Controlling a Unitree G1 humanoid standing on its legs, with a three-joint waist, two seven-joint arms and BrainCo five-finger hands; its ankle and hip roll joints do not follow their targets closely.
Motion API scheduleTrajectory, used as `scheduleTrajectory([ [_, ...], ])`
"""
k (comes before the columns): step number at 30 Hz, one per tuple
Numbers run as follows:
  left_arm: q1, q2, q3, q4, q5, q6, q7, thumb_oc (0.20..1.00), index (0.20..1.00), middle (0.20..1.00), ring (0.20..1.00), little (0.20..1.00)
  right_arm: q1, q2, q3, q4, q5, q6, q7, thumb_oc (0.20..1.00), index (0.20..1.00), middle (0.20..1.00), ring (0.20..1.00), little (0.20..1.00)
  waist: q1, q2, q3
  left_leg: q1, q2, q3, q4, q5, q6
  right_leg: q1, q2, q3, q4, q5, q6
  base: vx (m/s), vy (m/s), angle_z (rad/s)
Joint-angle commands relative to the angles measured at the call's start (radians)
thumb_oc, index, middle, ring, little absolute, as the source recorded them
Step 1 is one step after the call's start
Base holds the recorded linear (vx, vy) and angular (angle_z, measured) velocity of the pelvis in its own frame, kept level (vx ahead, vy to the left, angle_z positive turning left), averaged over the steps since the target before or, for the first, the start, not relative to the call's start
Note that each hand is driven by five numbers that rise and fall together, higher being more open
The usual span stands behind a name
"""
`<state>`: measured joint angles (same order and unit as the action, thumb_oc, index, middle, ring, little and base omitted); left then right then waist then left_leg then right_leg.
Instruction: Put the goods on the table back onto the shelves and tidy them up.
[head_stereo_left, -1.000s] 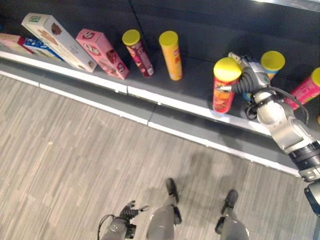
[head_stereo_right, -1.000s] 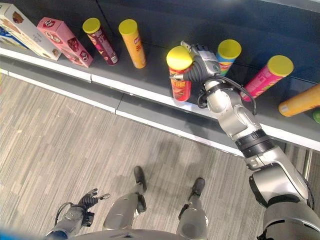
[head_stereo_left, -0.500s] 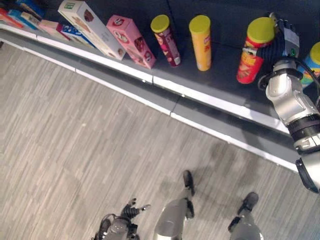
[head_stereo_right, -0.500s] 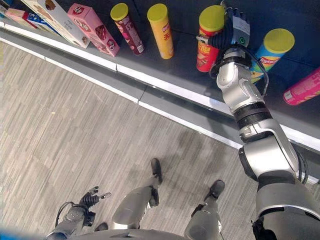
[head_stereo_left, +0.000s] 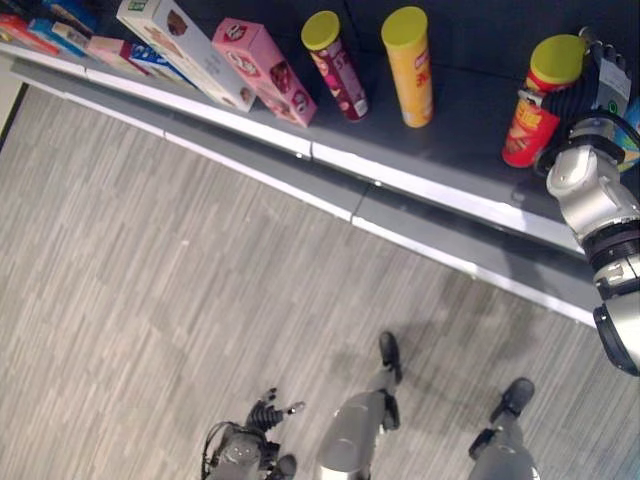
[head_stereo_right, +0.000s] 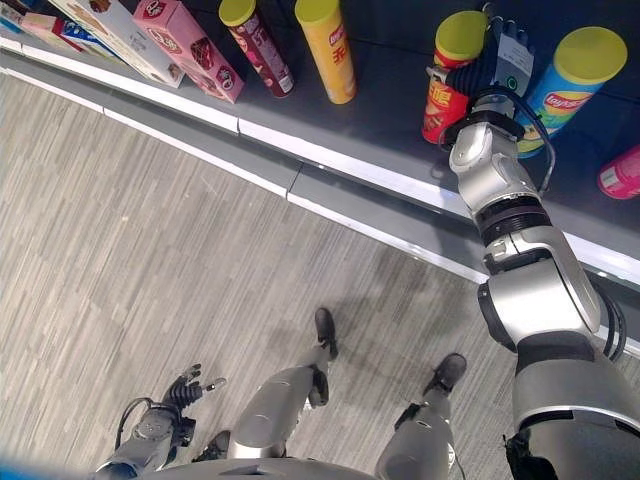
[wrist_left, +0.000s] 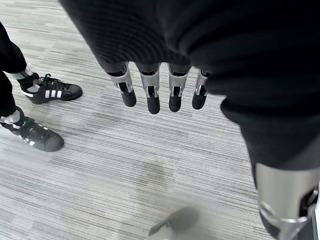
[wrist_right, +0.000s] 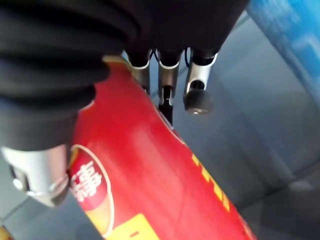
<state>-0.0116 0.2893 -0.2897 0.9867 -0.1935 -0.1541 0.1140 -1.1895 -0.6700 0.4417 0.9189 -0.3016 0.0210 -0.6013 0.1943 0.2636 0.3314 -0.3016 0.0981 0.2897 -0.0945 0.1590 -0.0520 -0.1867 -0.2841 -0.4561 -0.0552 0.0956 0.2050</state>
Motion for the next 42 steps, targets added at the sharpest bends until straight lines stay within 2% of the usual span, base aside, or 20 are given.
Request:
scheduleTrajectory([
  [1, -0.045, 0.048, -0.078, -0.006, -0.033, -0.012, 0.031, 1.0, 1.0, 1.0, 1.0, 1.0, -0.193, -0.018, 0.105, 0.006, 0.006, -0.031, -0.04, 0.2, 0.2, 0.2, 0.2, 0.2, 0.041, 0.004, 0.0, 0.055, 0.055, 0.003, 0.007, 0.006, -0.132, -0.136, -0.013, 0.066, 0.239, -0.083, -0.004, 0.0, 0.0, 0.0],
  [16, -0.054, 0.046, -0.073, 0.018, -0.038, -0.015, 0.047, 1.0, 1.0, 1.0, 1.0, 1.0, -0.216, -0.011, 0.128, 0.002, -0.023, -0.012, -0.057, 0.2, 0.2, 0.2, 0.2, 0.2, 0.055, 0.004, 0.012, 0.038, 0.045, -0.017, 0.007, 0.004, -0.128, -0.144, -0.019, 0.049, 0.246, -0.083, -0.003, 0.01, -0.001, 0.03],
  [25, -0.062, 0.054, -0.072, 0.027, -0.043, -0.023, 0.053, 1.0, 1.0, 1.0, 1.0, 1.0, -0.284, -0.02, 0.17, 0.072, -0.036, 0.005, -0.074, 0.2, 0.2, 0.2, 0.2, 0.2, 0.07, 0.013, 0.018, 0.021, 0.045, -0.019, 0.007, 0.011, -0.131, -0.162, -0.026, 0.051, 0.248, -0.078, -0.003, 0.0, 0.0, 0.02],
  [42, -0.069, 0.058, -0.073, -0.001, -0.04, -0.023, 0.057, 1.0, 1.0, 1.0, 1.0, 1.0, -0.244, -0.026, 0.172, 0.049, -0.056, 0.015, -0.071, 0.2, 0.2, 0.2, 0.2, 0.2, 0.055, 0.016, 0.03, 0.031, 0.044, -0.01, 0.007, 0.005, -0.125, -0.173, -0.025, 0.069, 0.258, -0.081, -0.004, 0.0, 0.001, 0.0],
])
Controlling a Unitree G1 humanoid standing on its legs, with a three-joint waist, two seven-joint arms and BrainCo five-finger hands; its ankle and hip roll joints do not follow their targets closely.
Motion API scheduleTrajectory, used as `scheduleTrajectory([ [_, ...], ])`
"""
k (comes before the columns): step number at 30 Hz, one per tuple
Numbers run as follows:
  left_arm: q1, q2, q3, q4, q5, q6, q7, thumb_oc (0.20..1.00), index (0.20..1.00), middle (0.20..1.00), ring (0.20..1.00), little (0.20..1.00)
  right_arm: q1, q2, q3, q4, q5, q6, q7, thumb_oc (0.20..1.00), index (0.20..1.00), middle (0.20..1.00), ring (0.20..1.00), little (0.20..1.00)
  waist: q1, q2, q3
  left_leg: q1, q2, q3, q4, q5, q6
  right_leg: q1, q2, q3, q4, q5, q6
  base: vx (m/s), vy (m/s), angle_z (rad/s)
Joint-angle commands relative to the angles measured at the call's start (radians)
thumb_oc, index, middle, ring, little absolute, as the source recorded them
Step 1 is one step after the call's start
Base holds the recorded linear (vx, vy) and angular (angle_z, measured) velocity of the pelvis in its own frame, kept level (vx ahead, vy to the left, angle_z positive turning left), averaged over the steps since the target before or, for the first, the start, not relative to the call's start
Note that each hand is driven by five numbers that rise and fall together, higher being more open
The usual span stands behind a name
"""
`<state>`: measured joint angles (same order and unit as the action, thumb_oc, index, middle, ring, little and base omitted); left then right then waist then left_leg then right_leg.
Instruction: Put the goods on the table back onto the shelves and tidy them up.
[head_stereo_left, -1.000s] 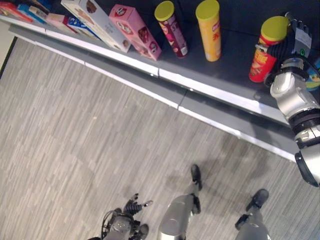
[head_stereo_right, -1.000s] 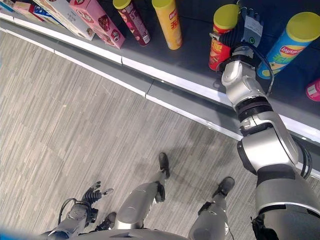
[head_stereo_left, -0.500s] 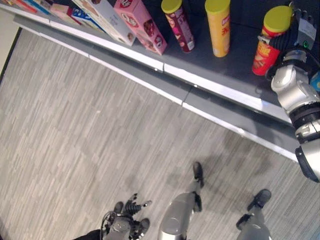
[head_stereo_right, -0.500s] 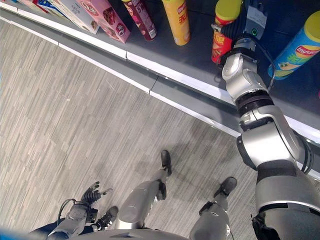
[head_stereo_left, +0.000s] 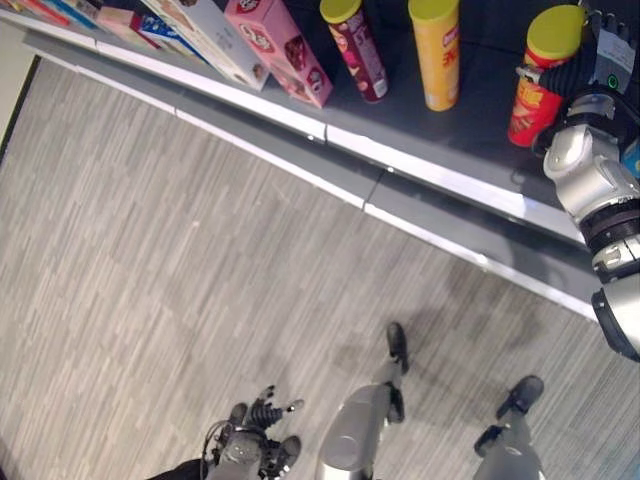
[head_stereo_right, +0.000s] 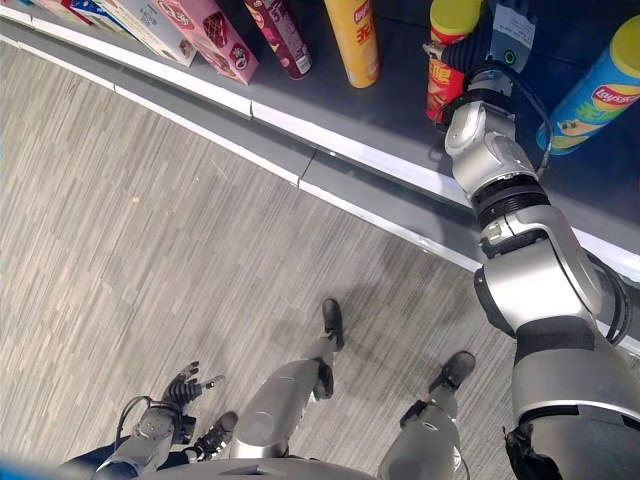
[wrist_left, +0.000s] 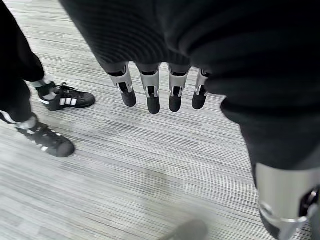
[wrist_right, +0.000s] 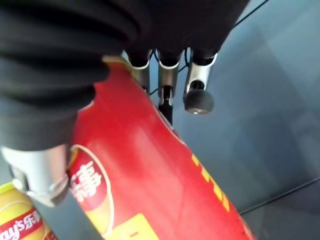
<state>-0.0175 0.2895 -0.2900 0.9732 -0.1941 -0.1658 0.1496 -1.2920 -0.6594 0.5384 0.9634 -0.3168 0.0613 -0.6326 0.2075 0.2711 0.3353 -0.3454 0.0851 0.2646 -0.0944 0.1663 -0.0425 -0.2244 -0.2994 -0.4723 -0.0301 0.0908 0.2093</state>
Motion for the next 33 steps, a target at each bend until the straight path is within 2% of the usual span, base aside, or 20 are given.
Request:
scheduleTrajectory([
  [1, -0.061, 0.06, -0.072, 0.013, -0.035, -0.012, 0.019, 1.0, 1.0, 1.0, 1.0, 1.0, -0.137, -0.036, 0.074, 0.007, -0.042, -0.027, -0.037, 0.2, 0.2, 0.2, 0.2, 0.2, 0.039, 0.009, 0.028, 0.075, 0.057, 0.017, 0.007, -0.003, -0.135, -0.137, -0.01, 0.087, 0.233, -0.074, -0.008, 0.0, 0.0, 0.0],
  [23, -0.053, 0.072, -0.077, 0.006, -0.036, -0.014, 0.016, 1.0, 1.0, 1.0, 1.0, 1.0, -0.156, -0.015, 0.094, 0.052, -0.009, -0.039, -0.023, 0.2, 0.2, 0.2, 0.2, 0.2, 0.055, 0.003, 0.025, 0.064, 0.057, 0.001, 0.007, 0.001, -0.135, -0.124, -0.01, 0.067, 0.212, -0.06, -0.004, 0.0, 0.0, 0.0],
  [24, -0.053, 0.072, -0.077, 0.004, -0.037, -0.014, 0.016, 1.0, 1.0, 1.0, 1.0, 1.0, -0.155, -0.013, 0.093, 0.053, -0.008, -0.038, -0.022, 0.304, 0.304, 0.304, 0.304, 0.304, 0.056, 0.002, 0.024, 0.065, 0.056, 0.002, 0.007, 0.001, -0.134, -0.125, -0.01, 0.068, 0.214, -0.06, -0.004, 0.0, 0.0, 0.0],
  [25, -0.052, 0.072, -0.078, 0.003, -0.037, -0.014, 0.016, 1.0, 1.0, 1.0, 1.0, 1.0, -0.154, -0.013, 0.093, 0.053, -0.009, -0.039, -0.023, 1.0, 1.0, 1.0, 1.0, 1.0, 0.057, 0.002, 0.025, 0.065, 0.056, 0.002, 0.007, 0.0, -0.134, -0.125, -0.01, 0.069, 0.214, -0.059, -0.005, 0.0, 0.0, 0.0],
  [33, -0.062, 0.076, -0.076, 0.0, -0.034, -0.009, 0.013, 1.0, 1.0, 1.0, 1.0, 1.0, -0.145, -0.016, 0.08, -0.007, -0.003, -0.045, -0.034, 1.0, 1.0, 1.0, 1.0, 1.0, 0.047, -0.004, 0.025, 0.075, 0.055, 0.008, 0.007, -0.004, -0.134, -0.118, -0.009, 0.074, 0.21, -0.055, -0.004, 0.0, 0.0, 0.0],
])
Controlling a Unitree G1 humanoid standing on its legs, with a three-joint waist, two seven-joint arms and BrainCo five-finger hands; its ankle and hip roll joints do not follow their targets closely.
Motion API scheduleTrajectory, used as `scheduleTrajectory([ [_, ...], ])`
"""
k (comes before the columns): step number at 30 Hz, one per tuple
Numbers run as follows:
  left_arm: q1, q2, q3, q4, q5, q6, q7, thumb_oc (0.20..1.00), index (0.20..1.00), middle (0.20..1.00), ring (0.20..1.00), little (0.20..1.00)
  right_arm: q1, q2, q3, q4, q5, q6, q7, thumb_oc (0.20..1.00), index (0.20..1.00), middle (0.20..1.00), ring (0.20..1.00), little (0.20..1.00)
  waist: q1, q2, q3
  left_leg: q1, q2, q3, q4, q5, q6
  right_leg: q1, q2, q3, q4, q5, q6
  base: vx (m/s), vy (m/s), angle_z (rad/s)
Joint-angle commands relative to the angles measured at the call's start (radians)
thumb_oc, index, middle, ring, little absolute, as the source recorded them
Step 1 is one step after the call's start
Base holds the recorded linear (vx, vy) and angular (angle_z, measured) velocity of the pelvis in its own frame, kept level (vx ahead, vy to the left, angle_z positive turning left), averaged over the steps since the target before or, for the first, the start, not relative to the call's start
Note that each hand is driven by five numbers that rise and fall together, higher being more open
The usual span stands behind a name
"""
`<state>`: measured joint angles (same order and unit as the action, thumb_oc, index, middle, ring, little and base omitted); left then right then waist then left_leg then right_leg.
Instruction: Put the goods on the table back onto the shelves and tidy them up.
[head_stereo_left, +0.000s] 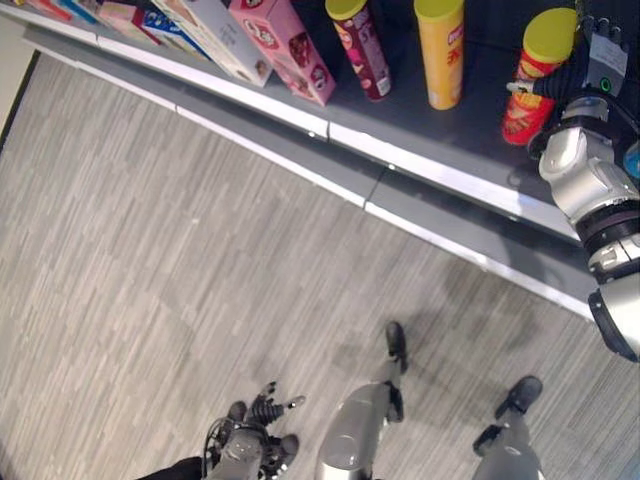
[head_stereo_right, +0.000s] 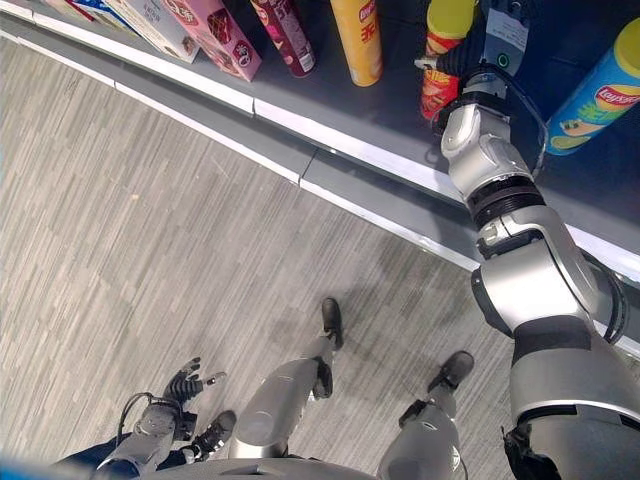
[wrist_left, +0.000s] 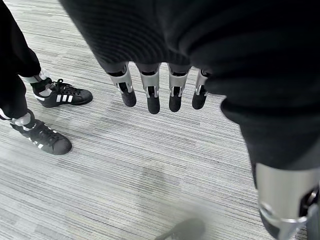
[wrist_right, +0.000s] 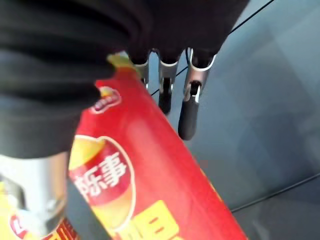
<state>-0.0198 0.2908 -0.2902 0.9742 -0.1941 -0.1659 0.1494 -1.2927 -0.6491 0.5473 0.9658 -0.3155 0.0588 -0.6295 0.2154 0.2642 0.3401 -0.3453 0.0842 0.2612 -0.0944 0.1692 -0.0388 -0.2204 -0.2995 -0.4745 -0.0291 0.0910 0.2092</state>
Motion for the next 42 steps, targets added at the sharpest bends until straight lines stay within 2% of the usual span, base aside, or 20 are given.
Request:
scheduleTrajectory([
  [1, -0.062, 0.073, -0.075, 0.003, -0.031, -0.006, 0.013, 1.0, 1.0, 1.0, 1.0, 1.0, -0.138, -0.029, 0.067, -0.029, -0.008, -0.043, -0.04, 1.0, 1.0, 1.0, 1.0, 1.0, 0.036, -0.001, 0.02, 0.078, 0.055, 0.011, 0.007, -0.009, -0.137, -0.12, -0.008, 0.076, 0.207, -0.053, -0.003, 0.0, 0.0, 0.0],
  [6, -0.068, 0.068, -0.06, 0.017, -0.007, 0.011, 0.01, 1.0, 1.0, 1.0, 1.0, 1.0, -0.058, -0.055, -0.002, -0.238, -0.042, -0.037, -0.066, 1.0, 1.0, 1.0, 1.0, 1.0, 0.016, -0.018, 0.016, 0.091, 0.053, 0.02, 0.007, -0.022, -0.133, -0.101, -0.005, 0.079, 0.189, -0.047, 0.0, -0.01, 0.021, 0.01],
  [9, -0.066, 0.055, -0.031, 0.035, 0.032, 0.04, 0.009, 1.0, 1.0, 1.0, 1.0, 1.0, 0.12, -0.062, -0.12, -0.56, -0.14, -0.036, -0.084, 1.0, 1.0, 1.0, 1.0, 1.0, -0.024, -0.048, 0.012, 0.11, 0.051, 0.033, 0.007, -0.041, -0.124, -0.082, 0.001, 0.086, 0.164, -0.031, 0.007, -0.01, 0.034, 0.01],
  [10, -0.065, 0.057, -0.032, 0.035, 0.032, 0.04, 0.009, 1.0, 1.0, 1.0, 1.0, 1.0, 0.125, -0.062, -0.124, -0.565, -0.142, -0.034, -0.083, 1.0, 1.0, 1.0, 1.0, 1.0, -0.023, -0.05, 0.011, 0.11, 0.051, 0.033, 0.007, -0.041, -0.124, -0.081, 0.001, 0.086, 0.163, -0.031, 0.007, -0.09, 0.028, -0.02],
  [11, -0.069, 0.049, -0.006, 0.043, 0.059, 0.057, 0.008, 1.0, 1.0, 1.0, 1.0, 1.0, 0.267, -0.048, -0.186, -0.745, -0.157, -0.08, -0.062, 1.0, 1.0, 1.0, 1.0, 1.0, -0.06, -0.076, 0.013, 0.112, 0.054, 0.06, 0.007, -0.029, -0.112, -0.078, 0.007, 0.074, 0.144, 0.001, -0.002, -0.08, 0.032, -0.06],
  [13, -0.064, 0.037, 0.029, 0.062, 0.105, 0.08, -0.006, 1.0, 1.0, 1.0, 1.0, 1.0, 0.546, 0.004, -0.237, -0.969, -0.063, -0.173, 0.072, 1.0, 1.0, 1.0, 1.0, 1.0, -0.109, -0.128, 0.0, 0.137, 0.049, 0.083, 0.007, -0.045, -0.098, -0.066, 0.012, 0.089, 0.125, 0.026, 0.002, 0.0, 0.057, -0.1],
  [14, -0.061, 0.039, 0.027, 0.062, 0.106, 0.081, -0.007, 1.0, 1.0, 1.0, 1.0, 1.0, 0.555, 0.005, -0.241, -0.976, -0.063, -0.171, 0.076, 1.0, 1.0, 1.0, 1.0, 1.0, -0.106, -0.129, -0.007, 0.147, 0.049, 0.073, 0.007, -0.065, -0.107, -0.057, 0.014, 0.103, 0.125, 0.01, 0.016, 0.02, 0.053, -0.19],
  [16, -0.06, 0.031, 0.049, 0.077, 0.146, 0.088, -0.012, 1.0, 1.0, 1.0, 1.0, 1.0, 0.757, 0.034, -0.237, -1.078, 0.124, -0.262, 0.231, 1.0, 1.0, 1.0, 1.0, 1.0, -0.142, -0.166, -0.016, 0.163, 0.044, 0.101, 0.007, -0.06, -0.088, -0.05, 0.014, 0.099, 0.121, 0.035, 0.007, 0.05, 0.052, -0.18],
  [17, -0.058, 0.03, 0.062, 0.078, 0.161, 0.091, -0.024, 1.0, 1.0, 1.0, 1.0, 1.0, 0.845, 0.044, -0.24, -1.104, 0.221, -0.285, 0.303, 1.0, 1.0, 1.0, 1.0, 1.0, -0.16, -0.181, -0.027, 0.19, 0.042, 0.101, 0.007, -0.086, -0.093, -0.037, 0.018, 0.119, 0.122, 0.025, 0.024, 0.11, 0.058, -0.19],
  [18, -0.054, 0.031, 0.06, 0.077, 0.162, 0.091, -0.025, 1.0, 1.0, 1.0, 1.0, 1.0, 0.853, 0.043, -0.245, -1.111, 0.226, -0.284, 0.31, 1.0, 1.0, 1.0, 1.0, 1.0, -0.157, -0.182, -0.028, 0.192, 0.041, 0.102, 0.007, -0.087, -0.093, -0.035, 0.017, 0.121, 0.122, 0.025, 0.025, 0.13, 0.096, -0.28],
  [19, -0.057, 0.04, 0.08, 0.096, 0.198, 0.082, -0.052, 1.0, 1.0, 1.0, 1.0, 1.0, 1.014, 0.042, -0.233, -1.133, 0.41, -0.326, 0.485, 1.0, 1.0, 1.0, 1.0, 1.0, -0.192, -0.215, -0.048, 0.222, 0.033, 0.123, 0.007, -0.103, -0.087, -0.026, 0.02, 0.137, 0.123, 0.048, 0.032, 0.04, 0.055, -0.3],
  [20, -0.057, 0.04, 0.079, 0.096, 0.198, 0.082, -0.052, 1.0, 1.0, 1.0, 1.0, 1.0, 1.015, 0.042, -0.234, -1.134, 0.41, -0.326, 0.485, 1.0, 1.0, 1.0, 1.0, 1.0, -0.192, -0.215, -0.048, 0.222, 0.033, 0.123, 0.007, -0.103, -0.087, -0.026, 0.02, 0.137, 0.122, 0.049, 0.032, 0.06, 0.104, -0.28],
  [21, -0.065, 0.054, 0.099, 0.116, 0.232, 0.079, -0.063, 1.0, 1.0, 1.0, 1.0, 1.0, 1.116, 0.03, -0.208, -1.101, 0.496, -0.308, 0.614, 1.0, 1.0, 1.0, 1.0, 1.0, -0.223, -0.243, -0.063, 0.254, 0.025, 0.143, 0.007, -0.116, -0.078, -0.023, 0.023, 0.161, 0.136, 0.068, 0.038, 0.03, 0.087, -0.33],
  [23, -0.079, 0.067, 0.105, 0.117, 0.238, 0.069, -0.068, 1.0, 1.0, 1.0, 1.0, 1.0, 1.192, 0.013, -0.193, -1.084, 0.533, -0.304, 0.683, 1.0, 1.0, 1.0, 1.0, 1.0, -0.247, -0.263, -0.073, 0.282, 0.021, 0.162, 0.007, -0.126, -0.076, -0.026, 0.023, 0.191, 0.154, 0.094, 0.044, 0.02, 0.08, -0.48],
  [26, -0.102, 0.082, 0.111, 0.126, 0.237, 0.063, -0.06, 1.0, 1.0, 1.0, 1.0, 1.0, 1.261, 0.003, -0.208, -1.037, 0.543, -0.288, 0.726, 1.0, 1.0, 1.0, 1.0, 1.0, -0.281, -0.294, -0.071, 0.325, 0.023, 0.208, 0.007, -0.141, -0.068, -0.046, 0.028, 0.232, 0.198, 0.127, 0.048, -0.01, 0.083, -0.54],
  [32, -0.111, 0.095, 0.128, 0.14, 0.233, 0.067, -0.069, 1.0, 1.0, 1.0, 1.0, 1.0, 1.345, 0.017, -0.294, -0.996, 0.541, -0.278, 0.724, 1.0, 1.0, 1.0, 1.0, 1.0, -0.312, -0.323, -0.069, 0.372, 0.062, 0.304, 0.007, -0.145, -0.061, -0.063, 0.008, 0.191, 0.295, 0.108, 0.045, -0.06, 0.03, -0.94],
  [35, -0.085, 0.103, 0.146, 0.156, 0.25, 0.072, -0.09, 1.0, 1.0, 1.0, 1.0, 1.0, 1.391, 0.018, -0.373, -0.988, 0.531, -0.266, 0.722, 1.0, 1.0, 1.0, 1.0, 1.0, -0.328, -0.338, -0.131, 0.382, 0.124, 0.408, 0.007, -0.122, -0.074, 0.01, -0.07, 0.142, 0.293, 0.114, 0.042, -0.06, -0.097, -0.73],
  [37, -0.083, 0.102, 0.145, 0.155, 0.251, 0.072, -0.09, 1.0, 1.0, 1.0, 1.0, 1.0, 1.396, 0.018, -0.375, -0.992, 0.531, -0.264, 0.722, 1.0, 1.0, 1.0, 1.0, 1.0, -0.324, -0.338, -0.131, 0.385, 0.124, 0.411, 0.007, -0.122, -0.075, 0.012, -0.068, 0.144, 0.29, 0.117, 0.042, 0.0, -0.064, -0.78],
  [39, -0.06, 0.106, 0.165, 0.16, 0.255, 0.072, -0.101, 1.0, 1.0, 1.0, 1.0, 1.0, 1.407, -0.004, -0.421, -1.028, 0.544, -0.267, 0.732, 1.0, 1.0, 1.0, 1.0, 1.0, -0.319, -0.355, -0.173, 0.388, 0.157, 0.46, 0.015, -0.108, -0.085, 0.065, -0.131, 0.1, 0.272, 0.203, 0.053, -0.04, -0.197, -0.57],
  [42, -0.038, 0.119, 0.188, 0.149, 0.248, 0.071, -0.107, 1.0, 1.0, 1.0, 1.0, 1.0, 1.42, -0.044, -0.486, -1.094, 0.561, -0.261, 0.738, 1.0, 1.0, 1.0, 1.0, 1.0, -0.309, -0.375, -0.218, 0.377, 0.208, 0.51, 0.024, -0.063, -0.112, 0.129, -0.147, 0.053, 0.187, 0.274, 0.053, -0.07, -0.306, -1.02],
])
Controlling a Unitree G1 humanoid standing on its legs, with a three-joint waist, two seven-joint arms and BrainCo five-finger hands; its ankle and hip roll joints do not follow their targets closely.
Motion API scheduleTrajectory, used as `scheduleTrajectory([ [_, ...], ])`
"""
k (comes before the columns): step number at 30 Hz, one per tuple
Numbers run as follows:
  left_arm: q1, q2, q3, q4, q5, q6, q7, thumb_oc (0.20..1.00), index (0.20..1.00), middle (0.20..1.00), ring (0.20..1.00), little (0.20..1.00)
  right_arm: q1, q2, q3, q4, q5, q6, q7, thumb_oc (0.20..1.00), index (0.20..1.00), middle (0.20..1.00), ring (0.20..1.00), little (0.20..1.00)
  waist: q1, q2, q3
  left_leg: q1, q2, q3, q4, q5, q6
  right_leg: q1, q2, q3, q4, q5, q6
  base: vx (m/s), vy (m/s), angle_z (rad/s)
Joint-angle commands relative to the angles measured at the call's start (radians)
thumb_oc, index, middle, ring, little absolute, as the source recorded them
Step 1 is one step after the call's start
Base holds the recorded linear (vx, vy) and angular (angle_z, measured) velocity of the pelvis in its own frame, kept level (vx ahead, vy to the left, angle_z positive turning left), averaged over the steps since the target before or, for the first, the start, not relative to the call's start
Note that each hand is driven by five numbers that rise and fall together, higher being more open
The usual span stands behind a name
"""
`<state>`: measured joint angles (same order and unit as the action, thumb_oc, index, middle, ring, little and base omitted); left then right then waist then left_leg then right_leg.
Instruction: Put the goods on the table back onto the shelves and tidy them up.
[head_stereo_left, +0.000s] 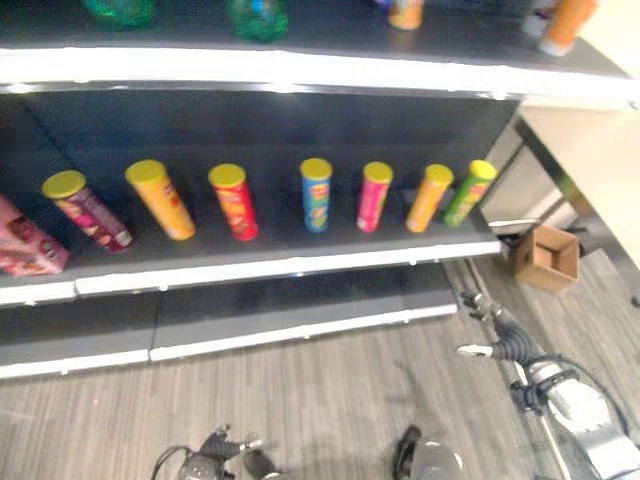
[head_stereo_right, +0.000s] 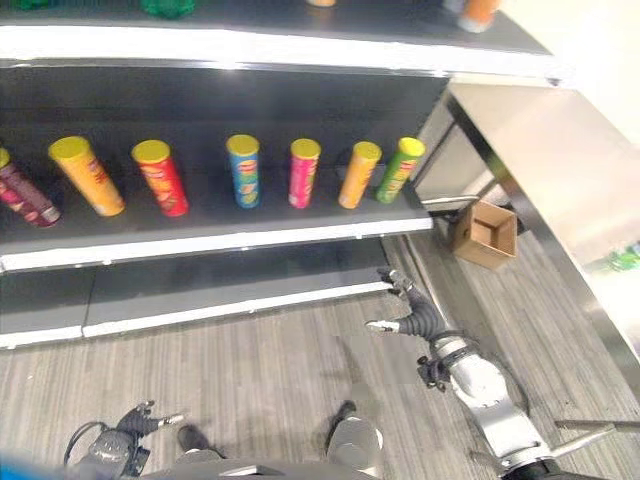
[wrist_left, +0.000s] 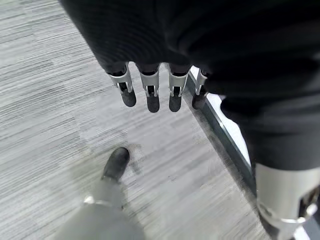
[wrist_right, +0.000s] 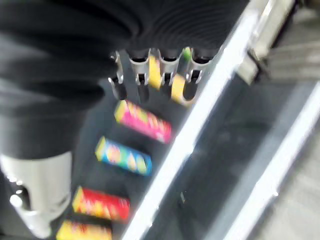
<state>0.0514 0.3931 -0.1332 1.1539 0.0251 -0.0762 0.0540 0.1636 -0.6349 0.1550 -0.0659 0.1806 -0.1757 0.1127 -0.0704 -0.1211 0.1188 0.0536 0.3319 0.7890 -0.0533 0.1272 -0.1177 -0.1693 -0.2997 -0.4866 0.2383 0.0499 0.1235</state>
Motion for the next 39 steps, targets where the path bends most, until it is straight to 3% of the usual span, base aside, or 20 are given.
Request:
scheduleTrajectory([
  [1, -0.101, 0.018, 0.039, -0.035, 0.023, -0.02, -0.013, 1.0, 1.0, 1.0, 1.0, 1.0, -0.036, -0.079, -0.119, -0.076, 0.071, -0.028, -0.007, 1.0, 1.0, 1.0, 1.0, 1.0, -0.026, 0.002, -0.01, -0.024, -0.017, 0.004, -0.012, -0.002, -0.046, 0.1, -0.137, 0.06, -0.122, 0.318, 0.138, -0.09, -0.38, -1.06],
  [4, -0.085, 0.022, 0.051, -0.054, 0.018, -0.02, -0.019, 1.0, 1.0, 1.0, 1.0, 1.0, -0.001, -0.132, -0.198, -0.129, 0.085, -0.026, -0.006, 1.0, 1.0, 1.0, 1.0, 1.0, -0.026, -0.008, -0.029, -0.001, 0.032, 0.056, 0.001, 0.034, -0.079, 0.123, -0.095, 0.048, -0.195, 0.281, 0.138, -0.07, -0.276, -0.94],
  [6, -0.059, 0.015, 0.083, -0.062, -0.005, -0.025, -0.016, 1.0, 1.0, 1.0, 1.0, 1.0, 0.029, -0.189, -0.343, -0.164, 0.123, -0.043, -0.037, 1.0, 1.0, 1.0, 1.0, 1.0, -0.045, -0.008, -0.038, 0.029, 0.137, 0.096, 0.066, 0.079, -0.13, 0.132, -0.028, 0.063, -0.252, 0.143, 0.138, -0.05, -0.463, -0.93],
  [7, -0.046, 0.007, 0.093, -0.066, -0.011, -0.025, -0.017, 1.0, 1.0, 1.0, 1.0, 1.0, 0.049, -0.196, -0.395, -0.178, 0.141, -0.044, -0.042, 1.0, 1.0, 1.0, 1.0, 1.0, -0.049, 0.009, -0.037, 0.055, 0.171, 0.125, 0.076, 0.104, -0.143, 0.135, 0.004, 0.078, -0.258, 0.11, 0.13, -0.04, -0.332, -0.72],
  [8, -0.046, 0.006, 0.091, -0.066, -0.011, -0.025, -0.017, 1.0, 1.0, 1.0, 1.0, 1.0, 0.052, -0.196, -0.398, -0.179, 0.141, -0.043, -0.041, 1.0, 1.0, 1.0, 1.0, 1.0, -0.046, 0.011, -0.036, 0.057, 0.173, 0.127, 0.076, 0.104, -0.143, 0.136, 0.006, 0.079, -0.258, 0.11, 0.13, -0.02, -0.299, -0.7],
  [9, -0.025, -0.011, 0.104, -0.071, -0.019, -0.03, -0.018, 1.0, 1.0, 1.0, 1.0, 1.0, 0.064, -0.19, -0.503, -0.183, 0.167, -0.064, -0.074, 1.0, 1.0, 1.0, 1.0, 1.0, -0.074, 0.028, -0.038, 0.072, 0.213, 0.135, 0.093, 0.157, -0.144, 0.147, 0.063, 0.103, -0.27, 0.063, 0.11, -0.03, -0.299, -0.58],
  [11, -0.014, -0.02, 0.103, -0.073, -0.019, -0.031, -0.019, 1.0, 1.0, 1.0, 1.0, 1.0, 0.069, -0.184, -0.544, -0.18, 0.176, -0.075, -0.09, 1.0, 1.0, 1.0, 1.0, 1.0, -0.08, 0.043, -0.035, 0.082, 0.241, 0.141, 0.101, 0.185, -0.144, 0.157, 0.095, 0.106, -0.278, 0.045, 0.095, -0.01, -0.316, -0.37],
  [12, 0.007, -0.042, 0.107, -0.073, -0.02, -0.031, -0.021, 1.0, 1.0, 1.0, 1.0, 1.0, 0.062, -0.159, -0.609, -0.154, 0.168, -0.099, -0.149, 1.0, 1.0, 1.0, 1.0, 1.0, -0.091, 0.064, -0.028, 0.092, 0.278, 0.138, 0.132, 0.209, -0.144, 0.185, 0.148, 0.123, -0.294, 0.009, 0.068, 0.02, -0.304, -0.41],
  [15, 0.017, -0.07, 0.107, -0.078, -0.034, -0.029, -0.014, 1.0, 1.0, 1.0, 1.0, 1.0, 0.047, -0.126, -0.667, -0.137, 0.108, -0.109, -0.236, 1.0, 1.0, 1.0, 1.0, 1.0, -0.087, 0.09, -0.001, 0.081, 0.316, 0.104, 0.214, 0.263, -0.144, 0.224, 0.202, 0.151, -0.316, -0.03, 0.033, 0.01, -0.269, -0.42],
  [17, 0.008, -0.081, 0.099, -0.08, -0.033, -0.026, -0.014, 1.0, 1.0, 1.0, 1.0, 1.0, 0.025, -0.116, -0.674, -0.121, 0.061, -0.099, -0.287, 1.0, 1.0, 1.0, 1.0, 1.0, -0.063, 0.092, 0.022, 0.03, 0.267, -0.032, 0.305, 0.204, -0.144, 0.239, 0.227, 0.187, -0.321, -0.062, 0.002, 0.01, -0.265, -0.48],
  [19, 0.006, -0.087, 0.084, -0.091, -0.03, -0.026, -0.016, 1.0, 1.0, 1.0, 1.0, 1.0, 0.012, -0.108, -0.68, -0.103, 0.03, -0.088, -0.315, 1.0, 1.0, 1.0, 1.0, 1.0, -0.042, 0.082, 0.039, -0.069, 0.156, -0.206, 0.391, 0.071, -0.115, 0.257, 0.25, 0.231, -0.322, -0.084, -0.025, 0.01, -0.285, -0.85],
  [21, 0.009, -0.095, 0.07, -0.085, -0.029, -0.025, -0.018, 1.0, 1.0, 1.0, 1.0, 1.0, -0.001, -0.09, -0.68, -0.081, 0.023, -0.081, -0.333, 1.0, 1.0, 1.0, 1.0, 1.0, -0.035, 0.075, 0.044, -0.124, 0.062, -0.285, 0.404, -0.03, -0.066, 0.266, 0.259, 0.267, -0.322, -0.085, -0.029, 0.03, -0.113, -0.25],
  [22, 0.007, -0.094, 0.07, -0.084, -0.029, -0.025, -0.018, 1.0, 1.0, 1.0, 1.0, 1.0, -0.002, -0.089, -0.68, -0.081, 0.023, -0.081, -0.334, 1.0, 1.0, 1.0, 1.0, 1.0, -0.036, 0.074, 0.044, -0.126, 0.059, -0.286, 0.407, -0.035, -0.061, 0.266, 0.256, 0.266, -0.322, -0.086, -0.027, 0.08, -0.008, -0.6],
  [23, 0.005, -0.099, 0.063, -0.081, -0.031, -0.028, -0.019, 1.0, 1.0, 1.0, 1.0, 1.0, -0.014, -0.071, -0.669, -0.063, 0.018, -0.071, -0.348, 1.0, 1.0, 1.0, 1.0, 1.0, -0.027, 0.074, 0.05, -0.163, -0.001, -0.324, 0.362, -0.08, -0.036, 0.269, 0.26, 0.293, -0.315, -0.081, -0.021, 0.09, 0.035, -0.63],
  [25, 0.004, -0.097, 0.06, -0.08, -0.031, -0.03, -0.016, 1.0, 1.0, 1.0, 1.0, 1.0, -0.023, -0.07, -0.659, -0.055, 0.016, -0.067, -0.352, 1.0, 1.0, 1.0, 1.0, 1.0, -0.024, 0.076, 0.049, -0.163, -0.034, -0.329, 0.304, -0.07, -0.028, 0.264, 0.258, 0.309, -0.313, -0.078, -0.013, 0.11, 0.038, -0.46],
  [26, 0.0, -0.1, 0.055, -0.086, -0.034, -0.033, -0.015, 1.0, 1.0, 1.0, 1.0, 1.0, -0.028, -0.067, -0.644, -0.04, 0.016, -0.062, -0.357, 1.0, 1.0, 1.0, 1.0, 1.0, -0.012, 0.079, 0.054, -0.202, -0.064, -0.347, 0.206, -0.002, -0.04, 0.272, 0.26, 0.329, -0.308, -0.08, -0.009, 0.14, 0.014, -0.71],
  [28, -0.004, -0.099, 0.055, -0.085, -0.036, -0.033, -0.015, 1.0, 1.0, 1.0, 1.0, 1.0, -0.024, -0.071, -0.646, -0.037, 0.004, -0.053, -0.361, 1.0, 1.0, 1.0, 1.0, 1.0, -0.011, 0.079, 0.055, -0.208, -0.063, -0.333, 0.16, 0.024, -0.048, 0.276, 0.26, 0.329, -0.305, -0.082, -0.007, 0.13, 0.004, -1.2],
  [30, -0.015, -0.095, 0.055, -0.088, -0.038, -0.034, -0.011, 1.0, 1.0, 1.0, 1.0, 1.0, -0.015, -0.062, -0.656, -0.047, -0.001, -0.046, -0.372, 1.0, 1.0, 1.0, 1.0, 1.0, -0.023, 0.09, 0.062, -0.203, -0.042, -0.232, 0.079, 0.058, -0.059, 0.285, 0.273, 0.314, -0.291, -0.096, -0.003, 0.15, 0.019, -0.54],
  [35, -0.019, -0.107, 0.056, -0.087, -0.047, -0.036, -0.006, 1.0, 1.0, 1.0, 1.0, 1.0, -0.022, -0.056, -0.633, -0.047, -0.03, -0.034, -0.375, 1.0, 1.0, 1.0, 1.0, 1.0, -0.026, 0.102, 0.047, -0.158, -0.071, -0.2, 0.045, 0.06, -0.048, 0.32, 0.279, 0.333, -0.285, -0.122, 0.0, 0.2, 0.092, 0.11],
  [39, -0.029, -0.114, 0.056, -0.089, -0.068, -0.038, 0.003, 1.0, 1.0, 1.0, 1.0, 1.0, -0.056, -0.081, -0.593, -0.021, -0.068, -0.019, -0.383, 1.0, 1.0, 1.0, 1.0, 1.0, -0.018, 0.096, 0.024, -0.124, -0.106, -0.159, 0.046, 0.024, -0.017, 0.323, 0.239, 0.329, -0.188, -0.178, 0.008, 0.22, 0.149, -0.31],
])
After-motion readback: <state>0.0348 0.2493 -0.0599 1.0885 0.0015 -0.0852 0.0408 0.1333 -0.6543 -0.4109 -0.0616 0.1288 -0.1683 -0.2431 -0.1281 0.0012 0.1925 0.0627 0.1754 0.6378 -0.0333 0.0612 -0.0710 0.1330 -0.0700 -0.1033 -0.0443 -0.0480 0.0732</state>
